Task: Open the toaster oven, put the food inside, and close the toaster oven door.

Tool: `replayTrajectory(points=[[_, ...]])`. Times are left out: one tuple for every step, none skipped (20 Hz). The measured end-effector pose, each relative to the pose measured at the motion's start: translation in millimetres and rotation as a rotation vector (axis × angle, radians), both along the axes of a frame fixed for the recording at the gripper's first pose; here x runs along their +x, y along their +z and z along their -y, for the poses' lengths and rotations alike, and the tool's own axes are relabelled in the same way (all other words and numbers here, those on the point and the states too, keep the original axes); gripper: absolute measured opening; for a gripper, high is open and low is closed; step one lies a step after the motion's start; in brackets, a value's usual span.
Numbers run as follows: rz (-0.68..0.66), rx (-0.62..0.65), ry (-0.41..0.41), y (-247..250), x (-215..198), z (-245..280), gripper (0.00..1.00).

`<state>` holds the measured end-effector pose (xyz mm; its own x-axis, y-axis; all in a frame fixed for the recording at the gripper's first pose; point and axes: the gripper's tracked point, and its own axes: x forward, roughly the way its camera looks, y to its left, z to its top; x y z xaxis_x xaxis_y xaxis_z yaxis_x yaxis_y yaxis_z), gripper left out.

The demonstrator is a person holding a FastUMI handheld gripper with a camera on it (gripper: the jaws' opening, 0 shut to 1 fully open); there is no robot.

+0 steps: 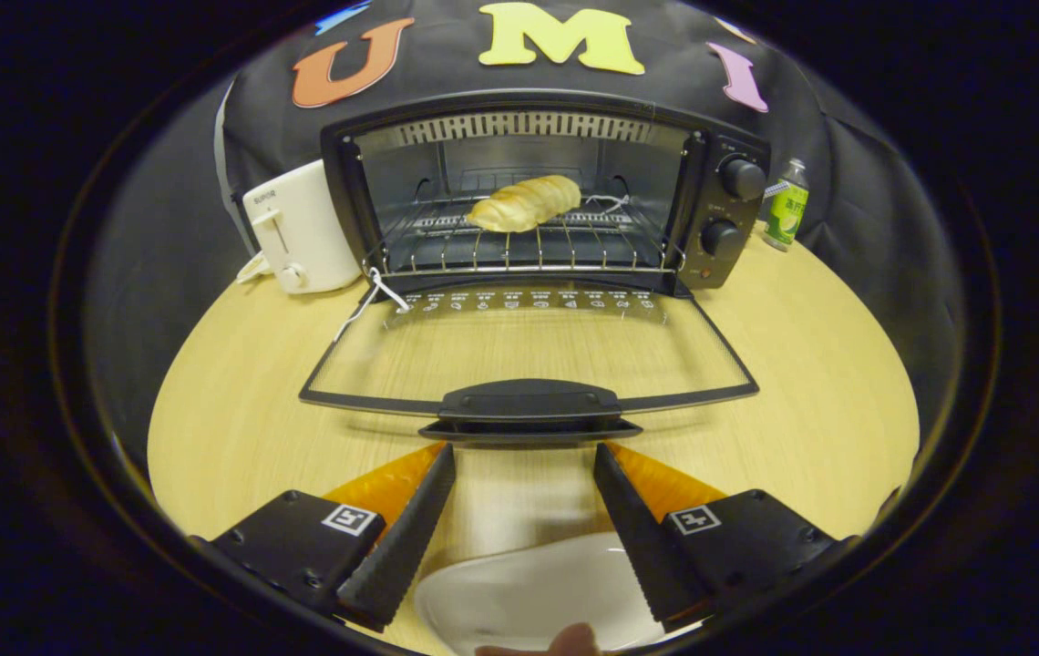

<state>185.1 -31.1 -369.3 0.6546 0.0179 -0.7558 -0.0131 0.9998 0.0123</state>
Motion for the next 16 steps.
replayTrajectory(points=[[0.014,0.006,-0.006,9.2,-2.1,-0.2,1.00],[0.039,0.009,-0.008,19.5,-2.0,-0.8,1.00],[0.072,0.008,-0.008,29.9,-2.6,-0.6,1.00],[0.112,0.009,-0.008,41.0,-2.0,-0.9,1.00],[0.152,0.007,-0.007,50.9,-3.2,-1.5,1.00],[0.184,0.000,-0.004,66.0,-3.9,-5.6,1.00],[0.206,-0.010,-0.003,70.1,-2.6,-4.6,1.00],[0.230,-0.023,0.001,75.0,0.3,-4.5,1.00],[0.256,-0.033,0.007,82.1,2.9,-5.0,1.00],[0.280,-0.034,0.011,88.9,7.8,-5.4,1.00],[0.297,-0.029,0.012,95.6,12.4,-5.1,1.00],[0.308,-0.025,0.005,101.0,17.5,-2.7,1.00],[0.313,-0.025,-0.010,106.0,20.9,2.4,1.00],[0.320,-0.016,-0.027,111.9,22.9,8.0,1.00],[0.337,0.003,-0.040,121.4,23.9,10.5,1.00],[0.361,0.022,-0.050,133.5,21.5,12.5,1.00]])
